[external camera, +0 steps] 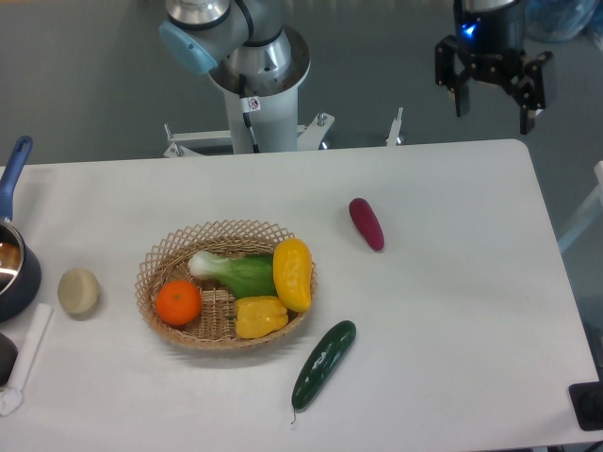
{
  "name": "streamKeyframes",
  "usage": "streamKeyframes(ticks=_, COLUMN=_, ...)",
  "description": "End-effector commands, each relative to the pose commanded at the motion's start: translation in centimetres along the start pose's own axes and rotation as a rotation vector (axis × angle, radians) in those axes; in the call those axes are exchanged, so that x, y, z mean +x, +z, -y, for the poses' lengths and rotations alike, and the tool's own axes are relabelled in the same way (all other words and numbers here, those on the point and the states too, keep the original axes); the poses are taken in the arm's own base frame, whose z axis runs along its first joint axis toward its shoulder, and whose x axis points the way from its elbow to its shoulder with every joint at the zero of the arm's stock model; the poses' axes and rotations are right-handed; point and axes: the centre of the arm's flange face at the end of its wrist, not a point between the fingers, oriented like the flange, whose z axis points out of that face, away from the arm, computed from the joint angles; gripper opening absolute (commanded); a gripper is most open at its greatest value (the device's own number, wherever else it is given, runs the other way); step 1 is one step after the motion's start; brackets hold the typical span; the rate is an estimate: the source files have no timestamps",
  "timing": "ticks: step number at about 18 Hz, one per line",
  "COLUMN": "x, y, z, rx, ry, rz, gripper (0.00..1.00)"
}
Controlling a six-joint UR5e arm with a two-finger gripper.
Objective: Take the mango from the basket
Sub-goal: 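Move the open gripper down and toward the wicker basket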
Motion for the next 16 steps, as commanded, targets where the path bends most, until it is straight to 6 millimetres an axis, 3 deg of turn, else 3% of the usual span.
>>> streamKeyframes(ticks=4, x=0.0, y=0.2, z=0.0, rx=-0.005, ry=0.001, rz=-0.003, gripper=1.0)
streamKeyframes(ticks=11, x=1.6, y=2.3, z=0.4, rx=0.005, ry=0.005, rz=-0.029, gripper=1.0)
streamKeyframes(ticks=14, x=2.2, y=3.0, z=2.2, rx=0.02, ry=-0.052, rz=-0.041, gripper=1.0)
streamKeyframes(ticks=16, x=2.9, y=3.6, z=4.5, rx=0.052, ry=-0.092, rz=-0.061, gripper=1.0)
